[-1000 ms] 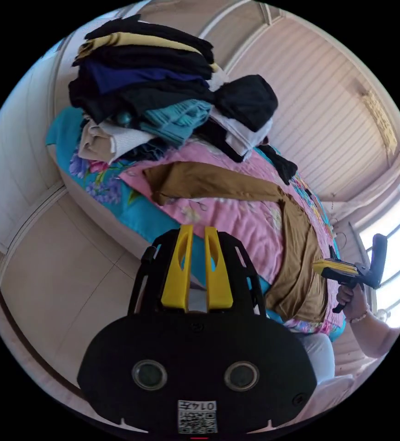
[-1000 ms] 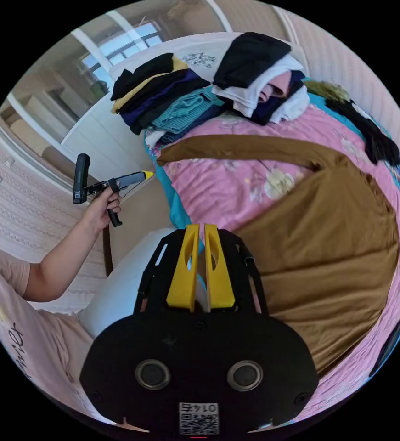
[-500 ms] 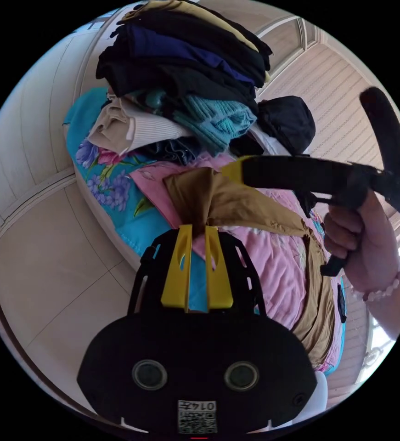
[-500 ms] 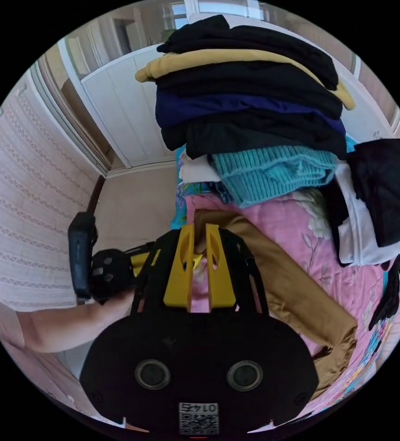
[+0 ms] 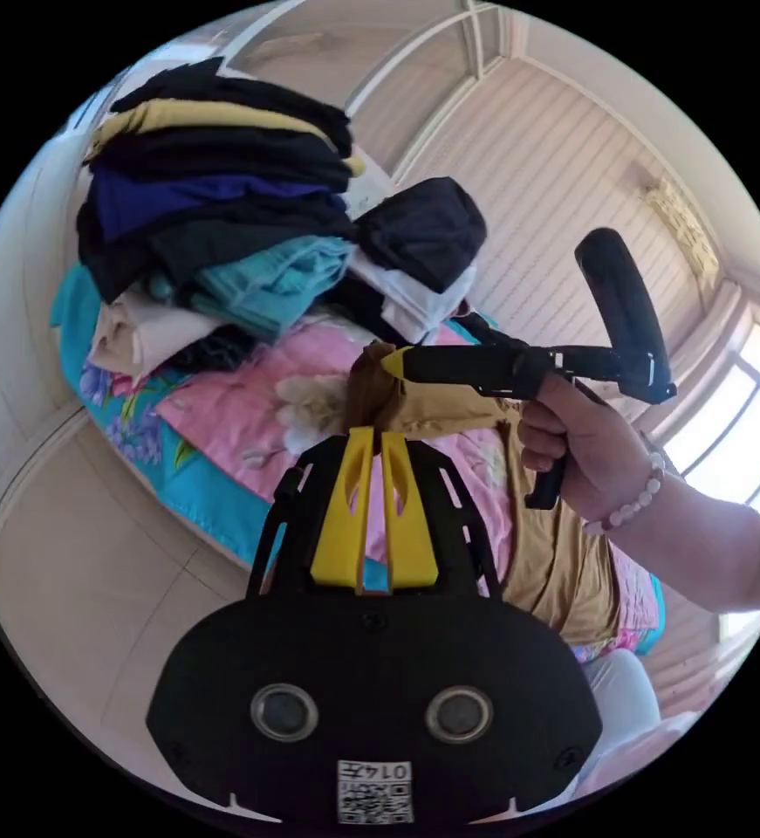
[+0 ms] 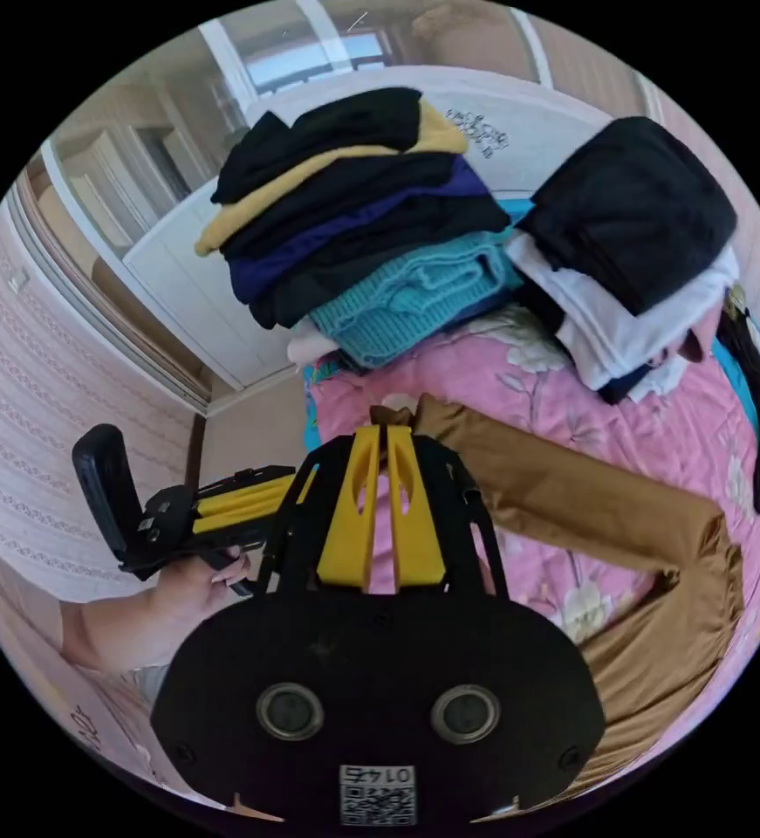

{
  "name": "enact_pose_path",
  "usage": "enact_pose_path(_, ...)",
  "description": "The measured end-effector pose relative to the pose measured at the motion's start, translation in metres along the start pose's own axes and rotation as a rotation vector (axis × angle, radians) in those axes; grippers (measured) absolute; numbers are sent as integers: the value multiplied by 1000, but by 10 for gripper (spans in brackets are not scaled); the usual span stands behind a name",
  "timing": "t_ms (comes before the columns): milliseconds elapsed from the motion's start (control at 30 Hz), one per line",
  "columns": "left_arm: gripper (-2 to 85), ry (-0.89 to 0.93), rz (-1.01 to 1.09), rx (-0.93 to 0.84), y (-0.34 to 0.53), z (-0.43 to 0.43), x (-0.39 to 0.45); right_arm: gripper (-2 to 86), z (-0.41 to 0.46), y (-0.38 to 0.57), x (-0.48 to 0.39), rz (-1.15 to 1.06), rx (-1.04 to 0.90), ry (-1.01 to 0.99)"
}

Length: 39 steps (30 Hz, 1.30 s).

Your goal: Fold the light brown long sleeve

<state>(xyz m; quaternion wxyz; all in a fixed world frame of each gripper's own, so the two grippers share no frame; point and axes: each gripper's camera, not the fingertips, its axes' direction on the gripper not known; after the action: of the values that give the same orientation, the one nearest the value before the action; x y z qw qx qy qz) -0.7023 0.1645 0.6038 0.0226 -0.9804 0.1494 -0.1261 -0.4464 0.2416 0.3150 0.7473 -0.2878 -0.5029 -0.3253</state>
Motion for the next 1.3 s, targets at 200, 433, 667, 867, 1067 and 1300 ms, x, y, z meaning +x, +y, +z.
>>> enact_pose_path(200, -10, 302, 334, 9, -6, -12, 132, 5, -175, 158, 94, 384, 351, -193)
enact_pose_path(433, -10, 626, 618, -122, 12, 4, 282, 5, -327, 333, 95, 596, 561, -33)
enact_pose_path(667, -9, 712, 807, -183, 15, 2, 375, 5, -394, 418, 90, 677, 669, -11)
enact_pose_path(867, -8, 722, 900, -260, 15, 12, 430, 5, -412, 446, 101, 711, 651, 8)
enact_pose_path(1067, 3, 678, 1003, -456, 34, 55, 478, 5, -386, 475, 131, 852, 496, 9)
enact_pose_path(1300, 47, 626, 1062, -712, 54, 102, 506, 6, -352, 491, 158, 1013, 269, -53)
